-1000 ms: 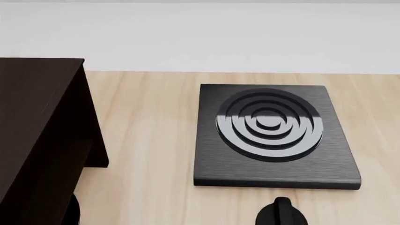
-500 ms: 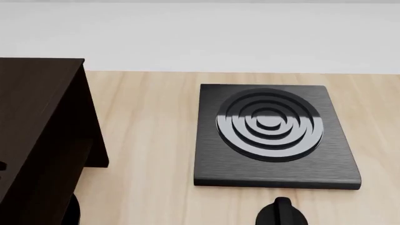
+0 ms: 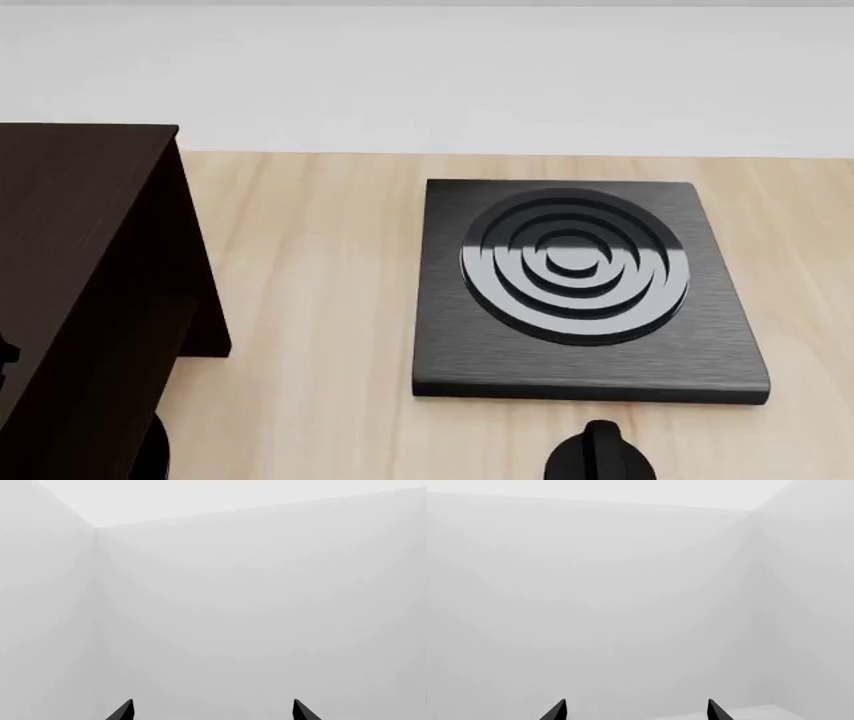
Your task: Put the frying pan under the cabinet shelf.
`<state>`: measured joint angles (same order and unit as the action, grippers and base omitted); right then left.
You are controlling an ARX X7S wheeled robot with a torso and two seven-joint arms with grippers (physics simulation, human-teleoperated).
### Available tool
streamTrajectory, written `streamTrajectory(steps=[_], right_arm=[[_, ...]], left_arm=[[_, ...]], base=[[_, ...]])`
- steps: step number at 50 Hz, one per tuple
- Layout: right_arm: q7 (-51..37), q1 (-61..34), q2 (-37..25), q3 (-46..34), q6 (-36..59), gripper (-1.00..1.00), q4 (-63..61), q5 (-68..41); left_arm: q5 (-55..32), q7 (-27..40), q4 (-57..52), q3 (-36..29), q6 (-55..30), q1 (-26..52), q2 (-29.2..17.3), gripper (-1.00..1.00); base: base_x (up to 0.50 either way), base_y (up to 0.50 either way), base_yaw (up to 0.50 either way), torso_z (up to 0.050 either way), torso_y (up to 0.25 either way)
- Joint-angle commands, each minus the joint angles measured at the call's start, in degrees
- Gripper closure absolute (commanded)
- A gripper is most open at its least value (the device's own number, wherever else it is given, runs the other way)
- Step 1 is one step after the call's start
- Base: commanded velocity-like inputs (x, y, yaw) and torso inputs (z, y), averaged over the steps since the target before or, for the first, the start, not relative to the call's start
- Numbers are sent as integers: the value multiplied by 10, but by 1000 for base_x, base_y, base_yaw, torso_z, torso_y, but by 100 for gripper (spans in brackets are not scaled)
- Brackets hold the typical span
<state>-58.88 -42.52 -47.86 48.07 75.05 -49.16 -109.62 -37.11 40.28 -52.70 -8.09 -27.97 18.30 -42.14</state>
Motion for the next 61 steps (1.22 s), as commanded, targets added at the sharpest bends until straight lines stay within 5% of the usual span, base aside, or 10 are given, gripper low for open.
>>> streamTrajectory(steps=[1, 6, 10, 14, 18, 20, 43, 61], right_arm=[[27, -36, 21, -84, 1, -100, 7, 67], [33, -28, 25, -83, 2, -100, 4, 69], [39, -23, 31, -83, 3, -100, 2, 73], [44, -19, 34, -82, 3, -100, 0, 77], [53, -14, 38, -79, 5, -100, -2, 83], [58, -11, 42, -77, 7, -100, -2, 88], [42, -1, 29, -85, -16, -100, -16, 61], [-44, 22, -51, -43, -105, -100, -68, -91]], left_arm=[[-57, 71, -73, -6, -28, 44, -29, -100], [-101, 255, -73, -283, 162, 216, -229, -100], [-93, 335, -73, -561, 257, 446, -300, -100], [-81, 405, -73, -886, 331, 752, -311, -100], [-49, 497, -73, -1230, 447, 1096, -262, -100], [-41, 497, -73, -1374, 465, 1166, -261, -100], [29, 496, -73, -1378, 473, 1167, -257, -100], [42, 441, -73, -1349, 478, 1167, -298, -100]], base=[[0, 0, 0, 0, 0], [0, 0, 0, 0, 0], [0, 0, 0, 0, 0], [0, 0, 0, 0, 0], [0, 0, 0, 0, 0], [0, 0, 0, 0, 0], [0, 0, 0, 0, 0], [0, 0, 0, 0, 0]])
